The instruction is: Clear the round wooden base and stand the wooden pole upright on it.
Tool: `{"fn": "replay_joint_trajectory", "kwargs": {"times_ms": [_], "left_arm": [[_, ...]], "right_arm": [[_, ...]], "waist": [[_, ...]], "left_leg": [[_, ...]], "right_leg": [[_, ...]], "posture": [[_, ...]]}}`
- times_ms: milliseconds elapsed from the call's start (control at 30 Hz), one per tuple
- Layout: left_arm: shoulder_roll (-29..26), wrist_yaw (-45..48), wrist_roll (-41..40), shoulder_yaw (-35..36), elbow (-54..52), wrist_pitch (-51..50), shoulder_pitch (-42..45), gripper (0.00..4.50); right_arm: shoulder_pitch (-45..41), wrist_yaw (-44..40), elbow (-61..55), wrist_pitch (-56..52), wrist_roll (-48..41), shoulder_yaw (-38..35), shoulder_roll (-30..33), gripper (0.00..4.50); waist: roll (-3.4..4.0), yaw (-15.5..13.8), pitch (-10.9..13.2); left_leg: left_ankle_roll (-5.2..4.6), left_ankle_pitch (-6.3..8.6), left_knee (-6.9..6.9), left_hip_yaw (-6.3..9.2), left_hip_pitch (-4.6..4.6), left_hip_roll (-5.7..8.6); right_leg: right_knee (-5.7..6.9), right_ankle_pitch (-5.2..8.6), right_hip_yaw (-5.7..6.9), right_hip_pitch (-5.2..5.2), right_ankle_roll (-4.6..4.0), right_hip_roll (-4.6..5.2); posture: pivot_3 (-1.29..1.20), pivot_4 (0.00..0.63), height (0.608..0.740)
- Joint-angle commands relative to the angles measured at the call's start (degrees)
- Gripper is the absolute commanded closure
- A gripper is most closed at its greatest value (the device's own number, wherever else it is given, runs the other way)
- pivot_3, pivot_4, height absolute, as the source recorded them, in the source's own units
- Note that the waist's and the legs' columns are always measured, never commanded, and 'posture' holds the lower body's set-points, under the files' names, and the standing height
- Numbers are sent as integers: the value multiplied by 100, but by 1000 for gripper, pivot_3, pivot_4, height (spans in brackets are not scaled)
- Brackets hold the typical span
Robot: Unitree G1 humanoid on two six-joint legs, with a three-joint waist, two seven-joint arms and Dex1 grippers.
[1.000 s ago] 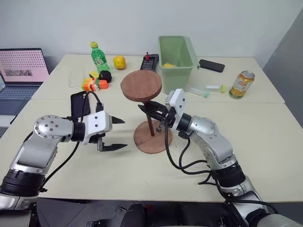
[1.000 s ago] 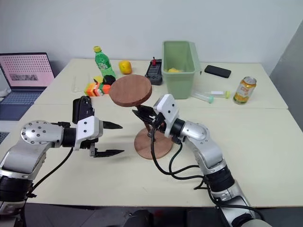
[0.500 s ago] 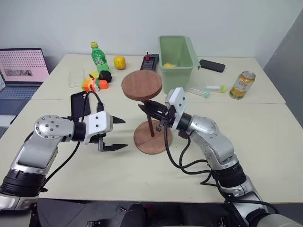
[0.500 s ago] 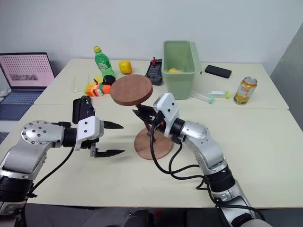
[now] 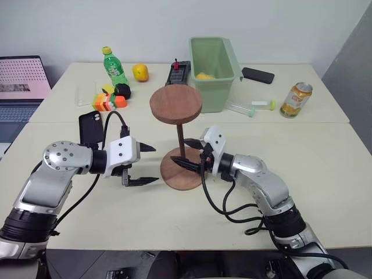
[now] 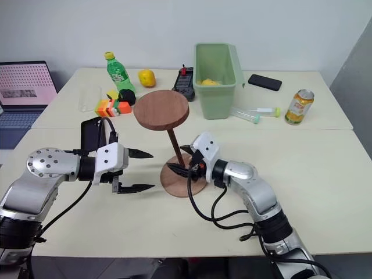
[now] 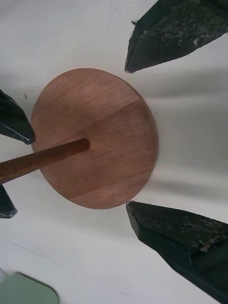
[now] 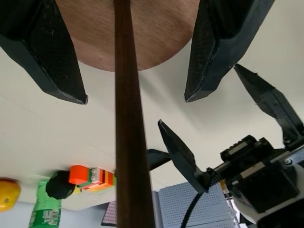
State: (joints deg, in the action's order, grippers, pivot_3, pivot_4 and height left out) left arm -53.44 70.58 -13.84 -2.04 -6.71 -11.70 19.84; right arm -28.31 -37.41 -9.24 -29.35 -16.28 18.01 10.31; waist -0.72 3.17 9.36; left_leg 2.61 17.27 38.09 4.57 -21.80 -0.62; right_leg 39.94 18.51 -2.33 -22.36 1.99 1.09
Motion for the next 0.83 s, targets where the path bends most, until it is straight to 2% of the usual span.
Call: {"fn": "replay_joint_trajectory", "kwargs": {"times_ms": [33, 233, 400, 467, 667, 833], "left_arm": [[29, -80, -160, 150, -246, -105, 13, 0], [5, -297, -229, 258, -274, -413, 60, 0], [-128, -423, -169, 396, -153, -551, 39, 0], [-285, -429, -89, 498, -32, -586, -42, 0], [-700, -234, -177, 901, 401, -453, -290, 0], [-663, -162, -277, 1086, 668, -300, -349, 0]], "right_arm": [[-89, -99, -324, 32, 11, -48, 137, 1195], [47, -365, -763, -142, -83, -241, 832, 1195], [284, -617, -1165, -167, -210, -763, 1638, 1195], [543, -974, -1493, -96, -405, -1159, 2146, 1195], [1538, -1746, -2646, -662, -1903, -2892, 3300, 1195], [2046, -1787, -3187, -819, -2376, -3565, 3782, 1195]], "waist": [[0, -4, 0], [-1, -6, 1], [-3, -10, 3], [-3, -11, 4], [6, -54, 26], [4, -72, 27]], "left_leg": [[0, 0, 1, 1, 0, 1], [0, 0, 1, -1, -2, 6], [0, 0, 1, -1, -2, 5], [0, 0, 1, -1, -2, 4], [-2, 1, -3, -2, -4, 3], [-2, 1, 0, 0, -1, 2]], "right_leg": [[0, 0, 1, 1, 0, -1], [-3, 0, 0, 2, 0, -1], [-4, 0, 0, 3, 0, -1], [-4, 0, 0, 2, 0, -1], [-15, 1, 0, 6, 1, 0], [-8, 1, 1, 9, 1, 0]], "posture": [[0, 150, 740], [0, 150, 740], [0, 150, 740], [0, 150, 740], [0, 150, 740], [0, 150, 740]]}}
